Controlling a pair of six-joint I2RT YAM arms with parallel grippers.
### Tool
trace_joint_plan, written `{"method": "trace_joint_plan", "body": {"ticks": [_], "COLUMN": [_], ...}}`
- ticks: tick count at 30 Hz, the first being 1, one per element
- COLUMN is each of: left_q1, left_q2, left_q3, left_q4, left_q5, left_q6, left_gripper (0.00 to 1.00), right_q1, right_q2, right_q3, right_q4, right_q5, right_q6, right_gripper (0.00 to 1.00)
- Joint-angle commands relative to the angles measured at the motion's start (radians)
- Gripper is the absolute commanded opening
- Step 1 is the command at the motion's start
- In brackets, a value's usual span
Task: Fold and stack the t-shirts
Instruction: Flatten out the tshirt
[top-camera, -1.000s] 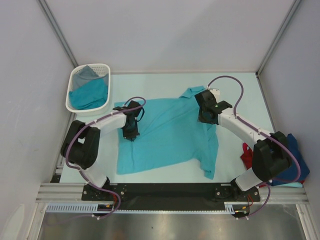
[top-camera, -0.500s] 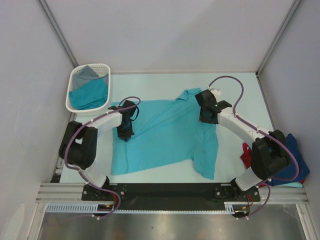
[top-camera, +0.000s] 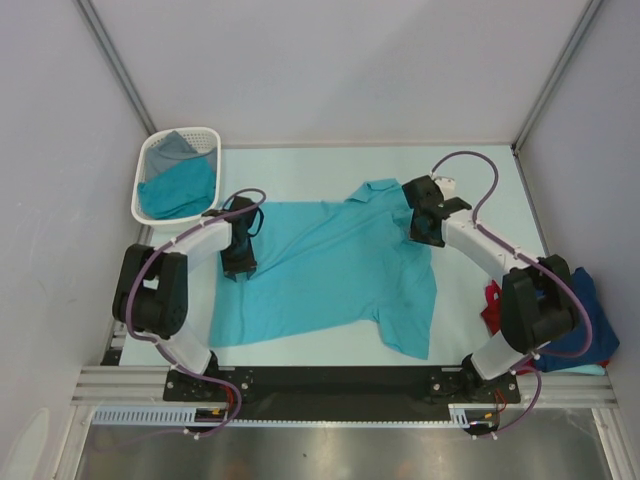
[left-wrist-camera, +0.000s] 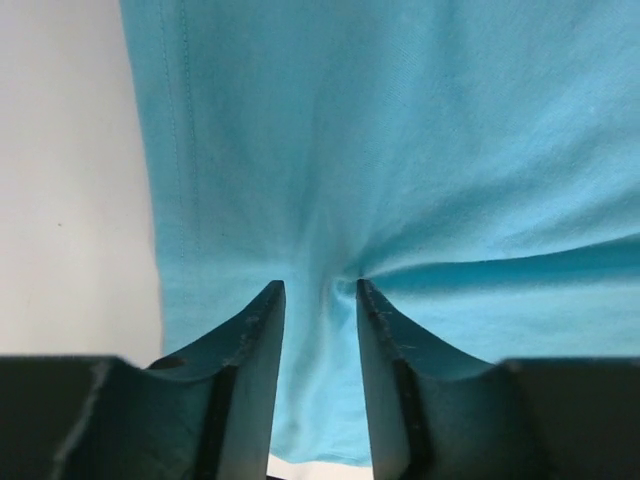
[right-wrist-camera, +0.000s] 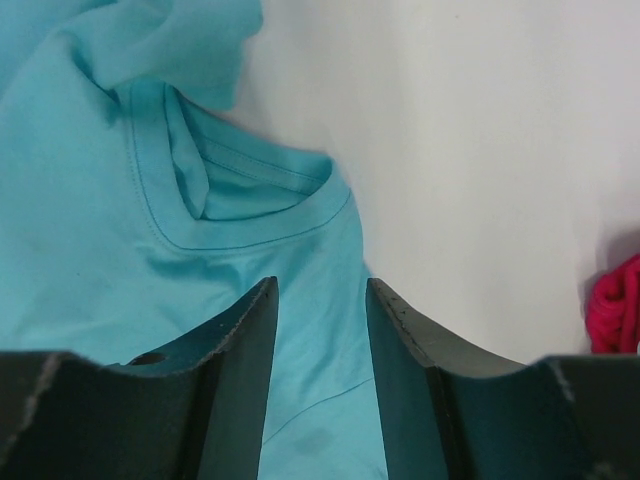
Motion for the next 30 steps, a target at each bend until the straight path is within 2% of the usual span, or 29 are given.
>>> {"method": "trace_joint_plan", "body": {"ticks": [1,6,17,26,30], "left_q1": [-0.008,-0.054,-0.153,-0.176,-0.178], "left_q2": [-0.08,-0.102,-0.054,-0.054,-0.057], "left_q3": [0.046,0.081,0.138,0.136,0.133], "left_q4": [0.0,-0.003,-0.008,-0.012,-0.014], "left_q5": [-0.006,0.003,0.02,0.026,0.026], "left_q6": [0.003,-0.011,-0.043,-0.035,-0.032], "left_gripper": [0.45,0.51,0.51,0.51,0.5], "right_q1": [0.006,0.006,-0.023,-0.045,-0.034], "right_q2": [0.044,0.085,0.153,0.229,0.266], "right_q3": [-0.012,-0.005,-0.016,0.043,0.073], "right_q4": [-0.002,-0.002,0.039,0.061,0.058], "right_q5": [0.017,-0.005,-0.011,-0.031,-0.042], "right_q6": [0.003,0.004,0.003,0.009,0.009], "right_gripper": [0.47,0.47,0.47,0.45,0.4]}}
